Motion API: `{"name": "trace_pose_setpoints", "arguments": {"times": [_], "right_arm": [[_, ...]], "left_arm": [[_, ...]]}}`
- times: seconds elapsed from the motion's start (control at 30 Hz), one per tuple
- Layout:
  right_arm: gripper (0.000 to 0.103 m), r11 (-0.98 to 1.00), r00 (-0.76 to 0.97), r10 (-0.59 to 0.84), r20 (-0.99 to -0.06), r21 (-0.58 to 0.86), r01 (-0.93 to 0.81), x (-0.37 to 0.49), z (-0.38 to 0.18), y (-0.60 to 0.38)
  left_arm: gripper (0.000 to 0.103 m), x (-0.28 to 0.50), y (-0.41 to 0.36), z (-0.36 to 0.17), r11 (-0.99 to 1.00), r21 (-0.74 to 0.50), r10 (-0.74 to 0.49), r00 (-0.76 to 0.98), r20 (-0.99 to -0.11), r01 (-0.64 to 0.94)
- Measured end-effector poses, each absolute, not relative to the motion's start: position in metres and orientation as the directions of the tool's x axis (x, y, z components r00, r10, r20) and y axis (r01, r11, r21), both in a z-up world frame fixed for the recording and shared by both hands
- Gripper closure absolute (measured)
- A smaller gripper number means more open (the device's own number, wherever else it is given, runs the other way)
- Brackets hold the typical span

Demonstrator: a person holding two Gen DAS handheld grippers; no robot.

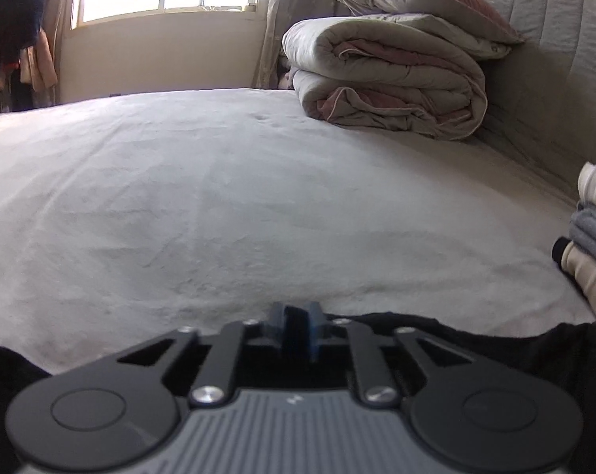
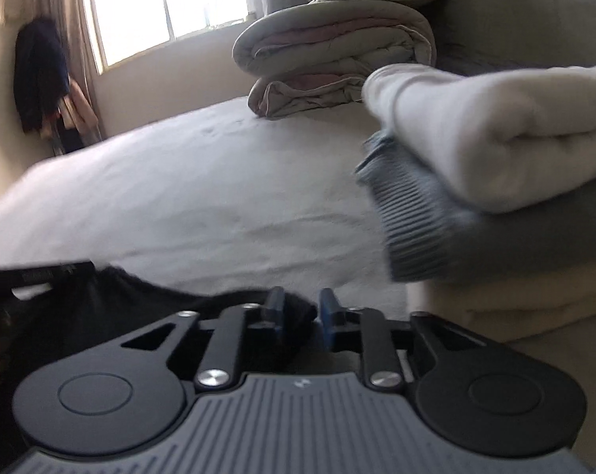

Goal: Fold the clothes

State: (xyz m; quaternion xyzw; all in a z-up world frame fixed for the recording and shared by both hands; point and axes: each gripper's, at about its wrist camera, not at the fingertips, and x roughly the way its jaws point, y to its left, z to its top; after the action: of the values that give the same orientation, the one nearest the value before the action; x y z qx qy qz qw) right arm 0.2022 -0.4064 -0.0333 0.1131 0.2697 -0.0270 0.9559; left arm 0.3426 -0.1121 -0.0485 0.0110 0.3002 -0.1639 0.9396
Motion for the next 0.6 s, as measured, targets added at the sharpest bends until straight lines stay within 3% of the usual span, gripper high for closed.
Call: {"name": "trace_pose_setpoints", "arguments": {"times": [0.03,0.27,0.6], "right_arm": [[0.073,0.969,0.857,0.016,-0.515,0.22,0.114,0.197,-0.029,-0.409],[0.073,0.943,0.817,0.117,-0.565,0.321,0.086,0.185,-0.019,-0.427],[0.072,0.922,0.82,0.15,-0.553,0.378,0.086,0.178,-0.015,-0.445]], "left_arm": [[0.062,0.338,-0.112,-0.045,0.945,-0.072,-0.303,0.769,-0.562,0.319],[0.058,0.302,-0.129,-0.018,0.905,-0.065,-0.386,0.746,-0.542,0.421],[0.058,0.212,-0.185,-0.017,0.657,0.122,-0.559,0.59,-0.583,0.744]]}}
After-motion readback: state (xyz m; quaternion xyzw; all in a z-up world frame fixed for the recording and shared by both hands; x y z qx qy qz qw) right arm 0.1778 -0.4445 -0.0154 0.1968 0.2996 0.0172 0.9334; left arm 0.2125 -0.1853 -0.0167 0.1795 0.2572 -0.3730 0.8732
